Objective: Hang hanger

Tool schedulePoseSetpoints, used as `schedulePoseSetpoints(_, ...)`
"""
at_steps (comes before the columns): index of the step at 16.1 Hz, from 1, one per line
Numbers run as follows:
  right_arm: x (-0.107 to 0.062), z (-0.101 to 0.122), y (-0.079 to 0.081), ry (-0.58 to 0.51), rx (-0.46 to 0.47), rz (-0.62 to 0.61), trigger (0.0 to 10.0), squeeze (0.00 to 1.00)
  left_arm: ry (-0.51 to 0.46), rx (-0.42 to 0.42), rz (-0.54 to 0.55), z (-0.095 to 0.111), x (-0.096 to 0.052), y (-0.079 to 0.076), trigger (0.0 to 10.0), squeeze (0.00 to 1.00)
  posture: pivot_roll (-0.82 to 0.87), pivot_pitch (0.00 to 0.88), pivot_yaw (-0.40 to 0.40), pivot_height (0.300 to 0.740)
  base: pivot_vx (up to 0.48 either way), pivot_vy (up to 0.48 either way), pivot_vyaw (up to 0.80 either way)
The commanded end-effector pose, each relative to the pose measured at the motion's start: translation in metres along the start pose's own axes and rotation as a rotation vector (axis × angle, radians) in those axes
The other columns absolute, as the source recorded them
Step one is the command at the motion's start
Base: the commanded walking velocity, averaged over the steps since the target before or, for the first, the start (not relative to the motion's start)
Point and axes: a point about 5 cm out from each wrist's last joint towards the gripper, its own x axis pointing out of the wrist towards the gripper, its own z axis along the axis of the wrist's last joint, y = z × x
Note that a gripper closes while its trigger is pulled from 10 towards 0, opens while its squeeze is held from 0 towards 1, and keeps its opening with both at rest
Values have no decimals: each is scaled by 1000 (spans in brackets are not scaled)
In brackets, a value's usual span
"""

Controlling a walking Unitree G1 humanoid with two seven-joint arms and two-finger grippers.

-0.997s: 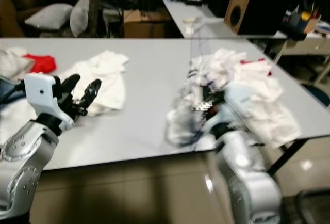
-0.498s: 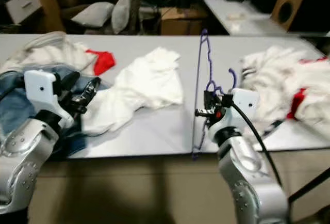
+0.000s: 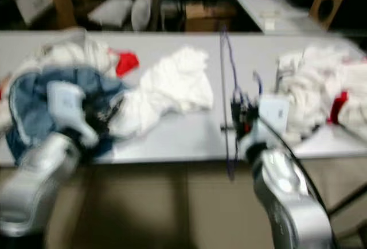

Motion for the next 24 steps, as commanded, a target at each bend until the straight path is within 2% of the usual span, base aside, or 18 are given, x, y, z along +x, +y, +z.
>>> schedulePoseSetpoints(1, 0, 2, 3, -1, 2, 33, 10000, 0, 11, 21, 3, -1, -2, 5, 10000, 0, 12, 0, 19, 740, 0, 0, 0)
schedulePoseSetpoints(5, 1, -5, 2, 27, 33, 20, 10000, 0, -38, 10, 20, -1, 1, 7, 10000, 0, 7, 0, 20, 740, 0, 0, -316)
schedulePoseSetpoints(11, 1, -2, 3, -28, 12, 40, 10000, 0, -39, 29, 34, -1, -1, 16, 10000, 0, 13, 0, 25, 740, 328, 0, -130)
schedulePoseSetpoints(15, -1, -1, 4, -33, 8, 82, 10000, 0, -30, 45, 25, -2, -2, 19, 10000, 0, 13, 0, 25, 740, 357, 0, -747)
schedulePoseSetpoints(19, -4, 1, 5, -44, 18, 135, 10000, 0, 38, 74, -68, -12, -2, 19, 10000, 0, 12, 0, 29, 740, 176, 0, 0)
schedulePoseSetpoints(21, -6, 2, 4, -29, -43, 202, 10000, 0, 112, 140, -112, -21, 0, 29, 10000, 0, 14, 0, 33, 740, 0, 0, 0)
schedulePoseSetpoints(22, -8, 3, 2, -17, -72, 231, 10000, 0, 164, 174, -138, -26, 3, 36, 10000, 800, 14, 0, 34, 740, 0, 0, 0)
schedulePoseSetpoints(23, -9, 3, -1, -11, -99, 240, 10000, 0, 190, 201, -153, -28, 6, 40, 10000, 1000, 15, 0, 38, 740, 0, 0, 0)
schedulePoseSetpoints(24, -10, 4, -7, 5, -140, 253, 10000, 0, 246, 271, -162, -31, 14, 49, 10000, 1000, 15, 0, 45, 740, 0, 0, 0)
